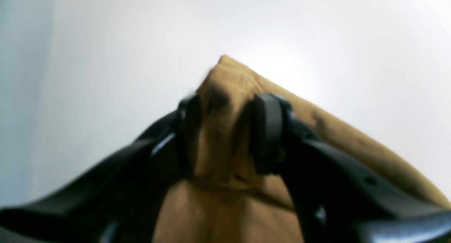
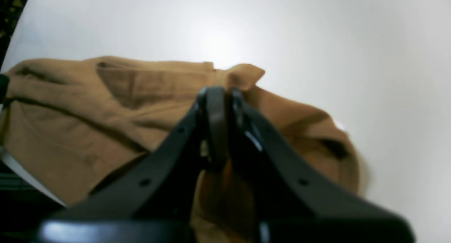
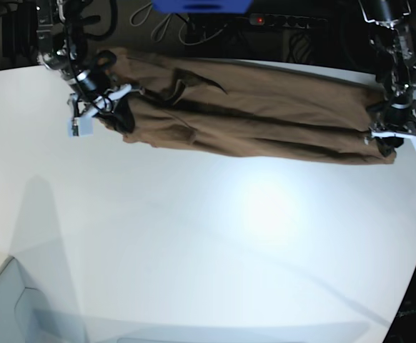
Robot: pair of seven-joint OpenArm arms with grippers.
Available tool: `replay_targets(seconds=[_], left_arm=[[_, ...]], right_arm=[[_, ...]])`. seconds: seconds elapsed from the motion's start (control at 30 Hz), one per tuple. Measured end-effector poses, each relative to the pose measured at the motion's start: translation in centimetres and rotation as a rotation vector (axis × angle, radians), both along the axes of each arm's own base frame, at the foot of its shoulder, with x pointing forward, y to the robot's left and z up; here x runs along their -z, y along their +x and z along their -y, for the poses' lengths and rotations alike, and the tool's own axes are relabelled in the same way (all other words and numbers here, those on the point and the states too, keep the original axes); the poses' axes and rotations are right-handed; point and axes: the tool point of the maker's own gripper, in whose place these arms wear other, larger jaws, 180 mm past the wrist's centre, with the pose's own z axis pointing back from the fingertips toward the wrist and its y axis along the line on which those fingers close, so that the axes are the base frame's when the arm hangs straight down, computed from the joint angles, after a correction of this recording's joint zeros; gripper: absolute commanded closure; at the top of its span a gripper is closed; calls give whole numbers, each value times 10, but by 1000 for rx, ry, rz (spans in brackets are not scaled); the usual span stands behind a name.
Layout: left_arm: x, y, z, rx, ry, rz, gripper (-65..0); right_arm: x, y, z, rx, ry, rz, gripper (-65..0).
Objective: Layout the t-shirt on the table in an organized manner, then fold the t-shirt properly
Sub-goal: 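Hold the folded hem with both grippers and adjust the right gripper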
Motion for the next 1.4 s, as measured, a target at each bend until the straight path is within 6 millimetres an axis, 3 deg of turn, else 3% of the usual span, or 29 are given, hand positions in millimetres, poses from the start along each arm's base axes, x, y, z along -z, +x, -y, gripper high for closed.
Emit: replay_targets(seconds=[0.43,0.67,0.9,1.03,1.17,1.23,1.4], left_arm=[[2,-3,0,5,5,-9,-243],[2,-3,-2,6,8,-12,-243],[2,-3,-2,5,8,-12,-243],[2,-3,-2,5,8,-12,-243],[1,-2,-2,5,10,-12,-243],[1,-2,-2,6,11,-12,-243],[1,-2,-2,6,10,-11,-243]], right_arm=[[-24,63,5,16,1,114,0],[-25,89,11,31,2,126,0],[-17,83,11,32,3,102,0],[-8,62,4,42,22,70,0],[-15,50,-7,33,44,80,-2],[-15,48,-7,32,43,80,-25],[-11,44,-6,31,39,66,-156]])
